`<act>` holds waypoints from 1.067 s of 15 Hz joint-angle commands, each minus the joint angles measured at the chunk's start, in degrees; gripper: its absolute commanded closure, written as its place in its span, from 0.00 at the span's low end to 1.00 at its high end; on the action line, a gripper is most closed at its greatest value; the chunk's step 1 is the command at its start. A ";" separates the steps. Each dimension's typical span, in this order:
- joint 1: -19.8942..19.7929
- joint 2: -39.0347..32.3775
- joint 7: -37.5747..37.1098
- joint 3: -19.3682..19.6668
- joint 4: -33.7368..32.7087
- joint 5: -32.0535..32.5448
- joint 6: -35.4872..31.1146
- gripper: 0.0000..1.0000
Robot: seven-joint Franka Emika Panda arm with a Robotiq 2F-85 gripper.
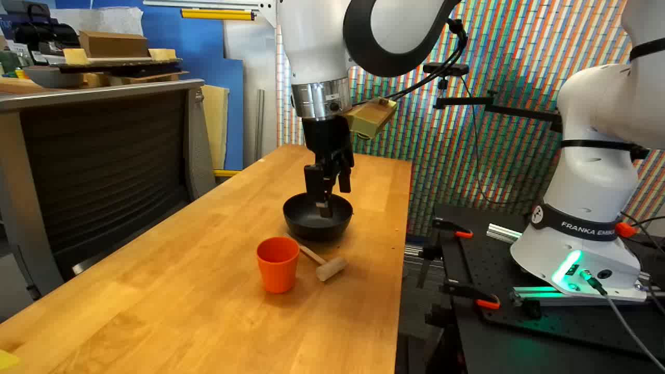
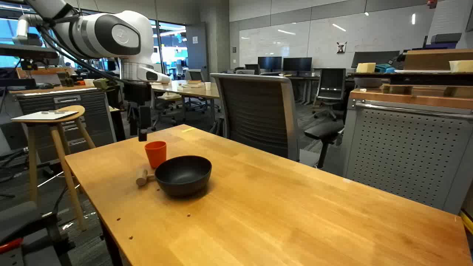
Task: Take the orange cup from the table and place it in the black bowl
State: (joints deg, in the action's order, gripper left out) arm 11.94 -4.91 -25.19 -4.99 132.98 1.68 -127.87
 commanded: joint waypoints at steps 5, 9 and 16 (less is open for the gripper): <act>-0.89 -0.02 -0.04 -0.88 -0.21 0.08 0.09 0.00; -0.89 -0.02 -0.04 -0.88 -0.22 0.08 0.09 0.00; 0.82 -7.22 -3.67 -2.57 -5.70 -1.58 -11.18 0.00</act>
State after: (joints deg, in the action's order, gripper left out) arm 12.04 -7.83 -26.84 -6.42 131.38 1.02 -135.71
